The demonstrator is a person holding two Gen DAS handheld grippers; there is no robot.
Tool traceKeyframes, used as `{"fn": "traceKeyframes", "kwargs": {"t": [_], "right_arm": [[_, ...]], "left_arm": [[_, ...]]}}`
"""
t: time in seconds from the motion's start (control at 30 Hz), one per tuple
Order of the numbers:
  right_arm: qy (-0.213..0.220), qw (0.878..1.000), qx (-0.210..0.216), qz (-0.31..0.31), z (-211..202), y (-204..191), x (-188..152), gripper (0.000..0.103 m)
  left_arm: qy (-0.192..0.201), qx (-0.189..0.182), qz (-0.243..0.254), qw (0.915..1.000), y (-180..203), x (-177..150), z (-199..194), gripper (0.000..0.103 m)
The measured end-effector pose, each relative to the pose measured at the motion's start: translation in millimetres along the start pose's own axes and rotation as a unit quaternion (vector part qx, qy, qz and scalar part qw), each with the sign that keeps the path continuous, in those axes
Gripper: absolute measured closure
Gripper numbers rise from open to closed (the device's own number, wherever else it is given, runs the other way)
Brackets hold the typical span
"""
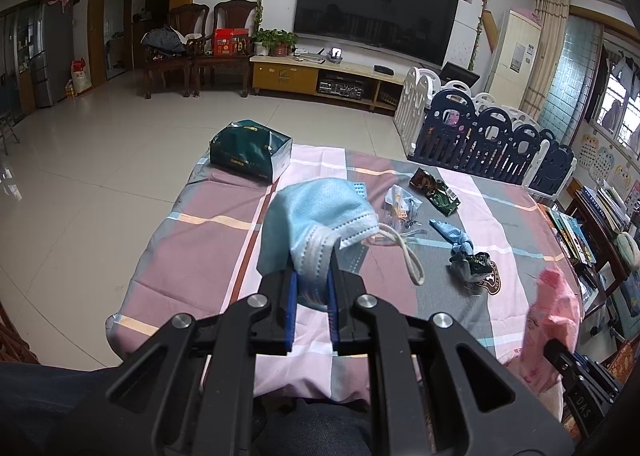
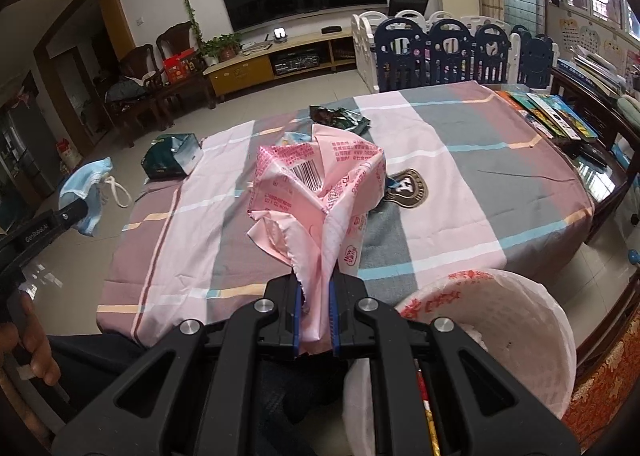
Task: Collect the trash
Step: 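Hold the blue face mask and pink bag raised above the table, then carry the pink bag and face mask to the wastebasket and release both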
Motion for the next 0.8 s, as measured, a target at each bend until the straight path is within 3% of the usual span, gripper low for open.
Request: {"fn": "traceKeyframes", "kwargs": {"t": [0.17,0.33,0.5,0.57,0.63,0.7,0.8], "right_arm": [[-0.019,0.997,-0.076,0.023,-0.1,59.8,-16.7,0.092],[-0.069,0.985,-0.148,0.057,11.9,111.2,-43.3,0.092],[-0.106,0.975,-0.177,0.081,26.3,139.5,-64.4,0.091],[-0.128,0.972,-0.176,0.09,33.1,144.8,-72.0,0.08],[-0.145,0.97,-0.166,0.098,36.8,144.5,-76.0,0.039],[-0.119,0.976,-0.137,0.124,28.1,144.6,-70.7,0.029],[-0.052,0.979,-0.12,0.155,3.1,149.3,-51.9,0.027]], "left_arm": [[-0.004,-0.003,0.007,1.0,5.0,-2.2,2.5,0.09],[-0.016,-0.031,0.015,0.9993,15.4,-5.4,10.1,0.09],[-0.025,-0.028,0.033,0.9988,27.7,-11.4,17.7,0.09],[-0.029,-0.029,0.038,0.9985,31.4,-13.4,20.9,0.09],[-0.034,-0.033,0.043,0.998,35.9,-15.4,23.8,0.09],[-0.038,-0.046,0.044,0.9972,40.3,-17.7,27.1,0.09],[-0.052,-0.098,0.041,0.993,52.0,-23.6,34.9,0.09]]}}
Point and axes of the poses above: each gripper's, at about its wrist camera, not at the fingertips, and z roughly the way its jaws point, y to its right, x to its top, the point moved 3 cm from there along z, roughly the way its jaws point, and after that the axes turned 10 degrees about z, right-handed, at the moved point
